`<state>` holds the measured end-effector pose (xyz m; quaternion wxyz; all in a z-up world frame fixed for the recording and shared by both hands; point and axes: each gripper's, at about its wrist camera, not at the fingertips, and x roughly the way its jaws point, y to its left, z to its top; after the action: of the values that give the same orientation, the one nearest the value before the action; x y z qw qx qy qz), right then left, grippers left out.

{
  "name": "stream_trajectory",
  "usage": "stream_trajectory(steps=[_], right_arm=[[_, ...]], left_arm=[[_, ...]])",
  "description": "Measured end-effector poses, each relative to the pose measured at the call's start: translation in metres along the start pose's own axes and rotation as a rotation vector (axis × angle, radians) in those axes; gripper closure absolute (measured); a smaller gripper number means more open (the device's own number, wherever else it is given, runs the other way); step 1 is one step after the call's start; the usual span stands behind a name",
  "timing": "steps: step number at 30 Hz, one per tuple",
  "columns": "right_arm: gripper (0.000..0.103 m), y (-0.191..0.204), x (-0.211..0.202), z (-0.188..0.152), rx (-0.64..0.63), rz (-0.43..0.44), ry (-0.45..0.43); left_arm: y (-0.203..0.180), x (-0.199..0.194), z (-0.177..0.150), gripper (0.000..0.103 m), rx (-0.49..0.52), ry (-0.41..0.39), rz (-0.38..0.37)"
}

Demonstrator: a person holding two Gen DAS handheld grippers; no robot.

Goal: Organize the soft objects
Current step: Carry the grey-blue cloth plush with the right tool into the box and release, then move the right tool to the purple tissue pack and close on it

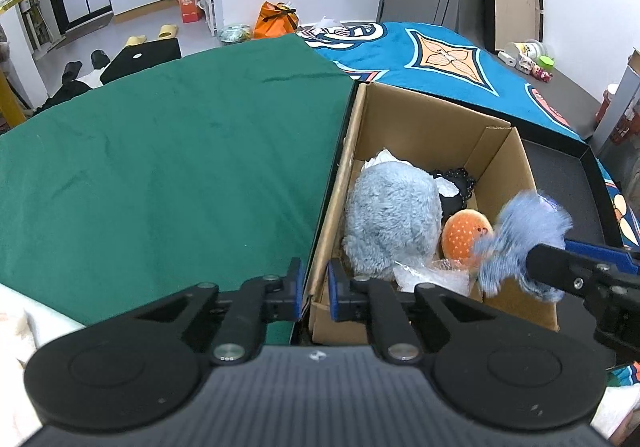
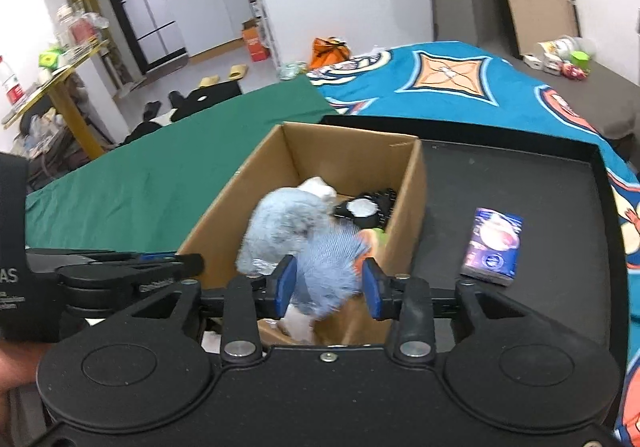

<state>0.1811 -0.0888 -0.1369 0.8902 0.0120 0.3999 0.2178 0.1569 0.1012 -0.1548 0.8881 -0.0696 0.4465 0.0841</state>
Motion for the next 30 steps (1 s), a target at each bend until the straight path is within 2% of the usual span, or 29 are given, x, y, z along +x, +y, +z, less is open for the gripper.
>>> stream_trajectory(steps=[4, 15, 27, 30], right_arm=[[0.060, -0.013, -0.005, -0.002, 0.029, 0.001, -0.002], [0.060, -0.047, -0.013, -0.010, 0.091, -0.027, -0.011], [0.058, -0.078, -0.017, -0.015, 0.144, -0.033, -0.029], [0.054, -0.085, -0.017, -0.016, 0.157, -0.031, -0.034]], left_arm=[[0.000, 0.000, 0.000, 0.091, 0.000, 0.001, 0.000], [-0.004, -0.001, 0.000, 0.090, 0.018, 0.004, 0.024], [-0.021, -0.006, 0.000, 0.086, 0.094, 0.008, 0.103], [-0.025, -0.007, 0.001, 0.081, 0.113, 0.008, 0.125]])
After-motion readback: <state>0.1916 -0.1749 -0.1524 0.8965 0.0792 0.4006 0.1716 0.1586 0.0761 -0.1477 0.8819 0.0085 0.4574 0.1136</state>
